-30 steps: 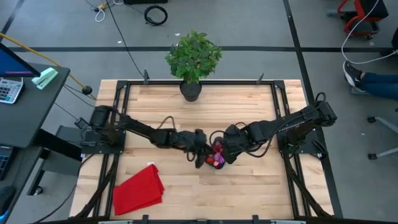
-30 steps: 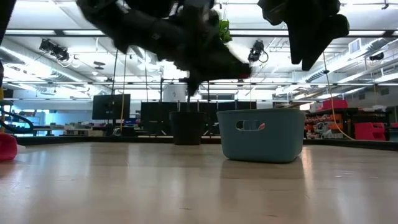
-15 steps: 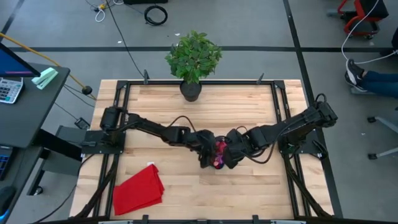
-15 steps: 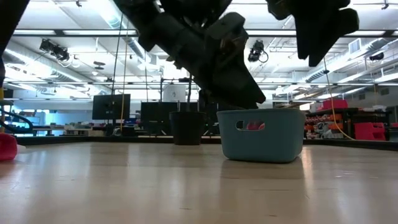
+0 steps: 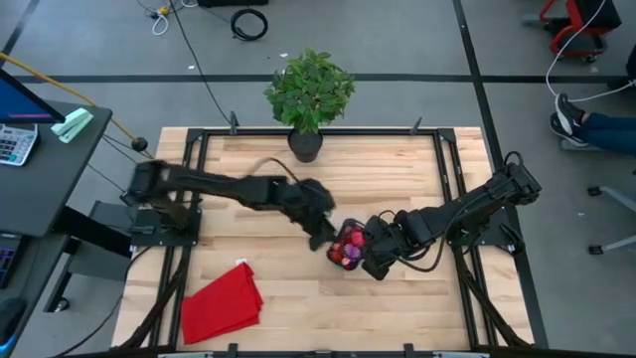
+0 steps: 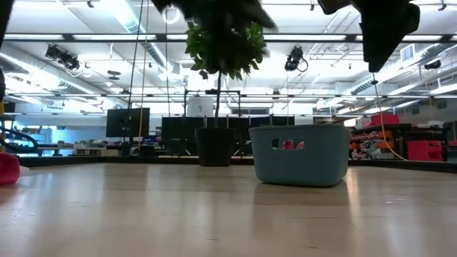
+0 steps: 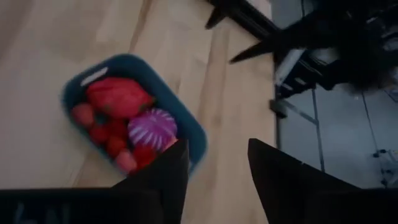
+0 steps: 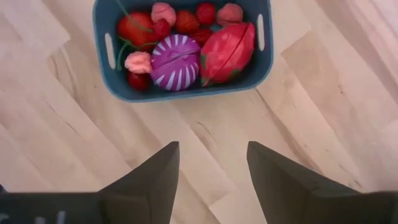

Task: Pick and placing Produce into tupperware
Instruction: Return to Home Position

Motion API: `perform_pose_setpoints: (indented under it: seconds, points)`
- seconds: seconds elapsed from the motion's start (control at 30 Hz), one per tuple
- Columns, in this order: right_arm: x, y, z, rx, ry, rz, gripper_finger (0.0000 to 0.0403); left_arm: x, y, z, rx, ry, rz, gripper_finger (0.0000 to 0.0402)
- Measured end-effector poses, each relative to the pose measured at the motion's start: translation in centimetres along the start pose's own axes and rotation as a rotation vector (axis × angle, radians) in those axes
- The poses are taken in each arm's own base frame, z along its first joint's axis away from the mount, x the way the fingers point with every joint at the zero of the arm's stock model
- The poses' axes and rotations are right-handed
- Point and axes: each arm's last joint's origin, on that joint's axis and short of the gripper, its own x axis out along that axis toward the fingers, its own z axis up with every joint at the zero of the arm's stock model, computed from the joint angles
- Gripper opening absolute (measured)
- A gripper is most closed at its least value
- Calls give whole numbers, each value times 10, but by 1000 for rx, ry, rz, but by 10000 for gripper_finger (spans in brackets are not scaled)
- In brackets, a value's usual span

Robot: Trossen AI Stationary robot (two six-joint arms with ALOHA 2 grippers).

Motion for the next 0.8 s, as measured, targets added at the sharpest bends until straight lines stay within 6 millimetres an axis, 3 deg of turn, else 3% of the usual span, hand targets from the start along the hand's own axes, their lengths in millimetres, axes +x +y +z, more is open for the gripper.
perform_pose_setpoints:
  seconds: [0.17,0.33,0.5,0.6,0.8]
  points:
    - [-5,-4,0,-92,-4,0,198,-77,-29,13,46,-59,15,152]
    - [-53,-33,-1,-101,-135,56,198,-158,-46,3,41,-123,47,132]
    - [-121,-89,-18,-67,-436,159,198,-244,-59,-21,14,-216,-8,118]
    - [-152,-127,-32,-45,-614,239,198,-282,-63,-38,25,-278,-54,112]
    - [-185,-179,-53,-174,-812,361,198,-340,-66,-69,-84,-388,-187,111]
